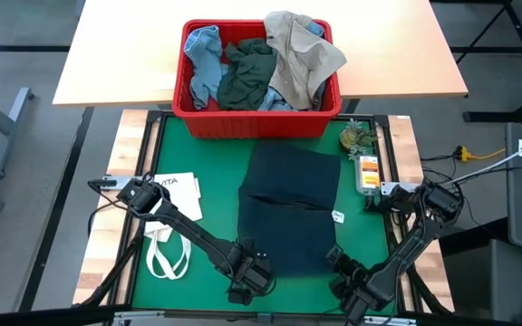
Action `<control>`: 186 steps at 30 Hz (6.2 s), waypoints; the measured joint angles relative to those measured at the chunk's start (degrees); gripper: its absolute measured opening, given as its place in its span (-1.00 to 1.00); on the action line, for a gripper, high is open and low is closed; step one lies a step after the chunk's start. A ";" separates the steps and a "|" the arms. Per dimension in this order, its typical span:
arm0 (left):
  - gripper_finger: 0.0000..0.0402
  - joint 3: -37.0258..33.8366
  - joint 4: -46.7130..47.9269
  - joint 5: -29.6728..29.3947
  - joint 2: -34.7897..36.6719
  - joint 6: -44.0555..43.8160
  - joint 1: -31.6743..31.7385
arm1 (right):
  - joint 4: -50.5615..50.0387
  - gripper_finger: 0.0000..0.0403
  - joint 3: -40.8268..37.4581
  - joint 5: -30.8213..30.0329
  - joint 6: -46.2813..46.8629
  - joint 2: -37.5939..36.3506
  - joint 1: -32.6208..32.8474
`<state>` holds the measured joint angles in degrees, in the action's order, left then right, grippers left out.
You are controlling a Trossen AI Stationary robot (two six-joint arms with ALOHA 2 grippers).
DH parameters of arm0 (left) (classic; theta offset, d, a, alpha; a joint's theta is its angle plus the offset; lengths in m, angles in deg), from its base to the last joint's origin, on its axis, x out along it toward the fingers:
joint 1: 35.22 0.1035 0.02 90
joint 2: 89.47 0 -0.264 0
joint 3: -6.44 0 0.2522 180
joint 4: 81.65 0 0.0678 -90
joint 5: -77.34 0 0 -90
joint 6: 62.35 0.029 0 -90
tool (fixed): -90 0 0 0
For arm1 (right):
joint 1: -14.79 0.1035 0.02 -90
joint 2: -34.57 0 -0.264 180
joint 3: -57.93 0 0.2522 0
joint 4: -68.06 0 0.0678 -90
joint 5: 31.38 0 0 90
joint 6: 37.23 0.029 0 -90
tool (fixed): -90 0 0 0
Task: Fold laundry
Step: Fold the dark blue pants
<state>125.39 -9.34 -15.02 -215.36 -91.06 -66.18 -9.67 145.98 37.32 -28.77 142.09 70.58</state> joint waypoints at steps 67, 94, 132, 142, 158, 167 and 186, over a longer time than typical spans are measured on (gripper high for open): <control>-0.91 -0.24 -8.76 -16.19 18.47 19.00 26.10 | -26.03 -0.93 -7.00 2.02 45.28 -40.00 -0.35; -0.91 -2.99 -22.34 -16.34 8.18 30.82 39.29 | -25.63 -0.90 -28.69 -2.84 39.15 -48.17 -14.72; -0.08 -3.10 -21.52 -20.92 8.94 41.13 42.63 | -26.07 -0.27 -27.23 4.97 25.71 -48.43 -32.33; -0.10 -2.97 -12.75 -16.13 10.58 42.36 39.60 | -13.27 -0.33 -24.78 5.13 22.70 -48.41 -32.22; -0.10 -2.97 7.92 -16.16 13.14 31.46 32.60 | 6.97 -0.34 -27.23 -1.86 13.48 -37.90 -32.20; -0.10 -4.72 -1.12 -8.90 13.55 30.43 29.62 | 6.95 -0.34 -27.23 -3.03 13.84 -29.72 -32.20; -0.10 -29.92 -32.31 -12.65 13.64 29.02 32.79 | 2.47 -0.34 -27.18 -0.78 19.85 -21.43 -32.22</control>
<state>95.47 -41.65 -27.67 -201.72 -62.04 -33.39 -7.20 118.80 36.54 -8.92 120.67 38.37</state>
